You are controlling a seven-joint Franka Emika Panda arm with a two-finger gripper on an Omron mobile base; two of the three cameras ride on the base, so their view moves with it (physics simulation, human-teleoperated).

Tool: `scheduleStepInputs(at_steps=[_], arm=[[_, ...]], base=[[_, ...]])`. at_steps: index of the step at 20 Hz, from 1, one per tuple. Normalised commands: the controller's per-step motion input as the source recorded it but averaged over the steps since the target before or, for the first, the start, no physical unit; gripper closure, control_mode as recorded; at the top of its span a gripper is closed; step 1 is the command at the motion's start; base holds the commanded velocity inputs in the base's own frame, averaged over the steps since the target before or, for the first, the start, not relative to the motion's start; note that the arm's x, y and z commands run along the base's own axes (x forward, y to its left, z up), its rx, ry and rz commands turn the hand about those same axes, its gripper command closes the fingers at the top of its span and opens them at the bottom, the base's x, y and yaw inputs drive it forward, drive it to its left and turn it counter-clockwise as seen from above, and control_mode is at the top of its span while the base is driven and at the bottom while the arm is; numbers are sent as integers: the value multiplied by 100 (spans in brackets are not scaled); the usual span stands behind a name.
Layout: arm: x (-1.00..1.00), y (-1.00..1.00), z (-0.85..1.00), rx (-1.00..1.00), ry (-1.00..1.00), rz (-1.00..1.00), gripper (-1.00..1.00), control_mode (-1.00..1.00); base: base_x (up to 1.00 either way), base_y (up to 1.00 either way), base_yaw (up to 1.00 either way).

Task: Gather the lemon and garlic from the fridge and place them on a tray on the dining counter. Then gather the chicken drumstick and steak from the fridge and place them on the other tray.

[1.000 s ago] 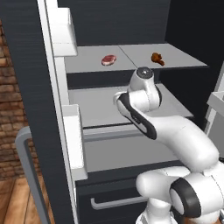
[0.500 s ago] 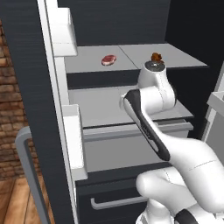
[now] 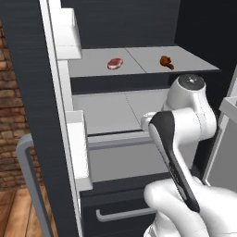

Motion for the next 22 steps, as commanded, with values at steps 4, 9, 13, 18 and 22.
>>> scheduleStepInputs(at_steps=[4, 9, 13, 18, 22], arm=[[-100, -9, 4, 0, -6, 0, 100, -100], [-45, 2, 0, 0, -5, 0, 100, -100], [-4, 0, 0, 0, 0, 0, 100, -100], [-6, 0, 0, 0, 0, -1, 100, 100], [0, 0, 0, 0, 0, 0, 100, 100]], base=[[0, 0, 0], [0, 0, 0], [0, 0, 0], [-19, 0, -12], [-46, 12, -42]])
